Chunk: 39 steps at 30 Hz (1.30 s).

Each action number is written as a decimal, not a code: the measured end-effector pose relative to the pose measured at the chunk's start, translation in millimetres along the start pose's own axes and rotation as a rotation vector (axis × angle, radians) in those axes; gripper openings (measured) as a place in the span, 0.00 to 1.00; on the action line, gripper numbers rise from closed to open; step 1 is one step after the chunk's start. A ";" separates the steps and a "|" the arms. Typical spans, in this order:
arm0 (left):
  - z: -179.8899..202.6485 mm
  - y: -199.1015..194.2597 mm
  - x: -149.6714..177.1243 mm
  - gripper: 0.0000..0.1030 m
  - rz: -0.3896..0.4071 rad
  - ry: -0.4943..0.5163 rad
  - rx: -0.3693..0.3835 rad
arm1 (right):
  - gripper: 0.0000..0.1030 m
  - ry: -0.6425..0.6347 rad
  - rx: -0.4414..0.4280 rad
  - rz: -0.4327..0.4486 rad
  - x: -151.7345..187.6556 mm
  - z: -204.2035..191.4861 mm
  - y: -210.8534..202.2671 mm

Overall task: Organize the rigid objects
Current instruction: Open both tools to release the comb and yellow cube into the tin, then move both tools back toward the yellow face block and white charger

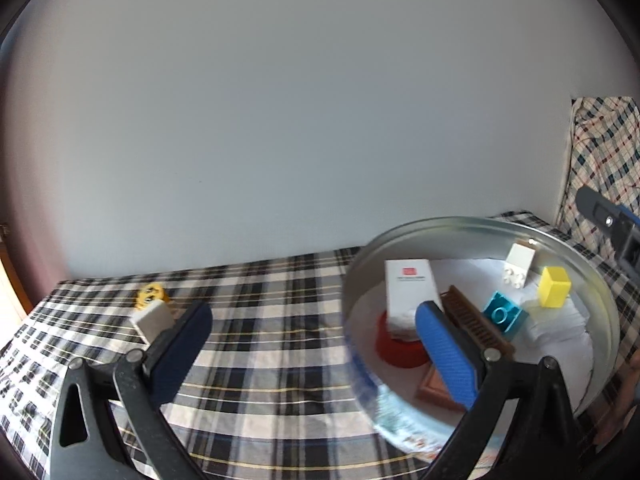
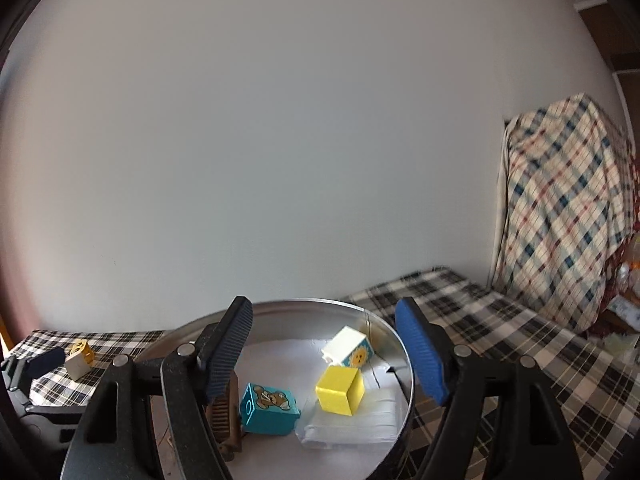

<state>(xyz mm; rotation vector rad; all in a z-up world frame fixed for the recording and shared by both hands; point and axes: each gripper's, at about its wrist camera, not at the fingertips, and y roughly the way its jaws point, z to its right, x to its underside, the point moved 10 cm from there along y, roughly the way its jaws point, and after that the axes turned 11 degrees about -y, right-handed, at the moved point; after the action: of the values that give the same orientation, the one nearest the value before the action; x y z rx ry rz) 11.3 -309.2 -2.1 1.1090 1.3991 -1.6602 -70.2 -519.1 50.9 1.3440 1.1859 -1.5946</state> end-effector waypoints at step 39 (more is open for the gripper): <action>-128.8 -7.9 9.2 1.00 -0.062 -0.041 -0.022 | 0.74 0.001 0.038 -0.049 11.0 -112.6 -46.8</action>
<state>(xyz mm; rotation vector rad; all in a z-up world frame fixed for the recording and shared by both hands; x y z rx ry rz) 23.1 -180.9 -14.5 1.0226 1.4349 -1.6971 -80.7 -397.3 45.7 1.3487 1.2032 -1.6585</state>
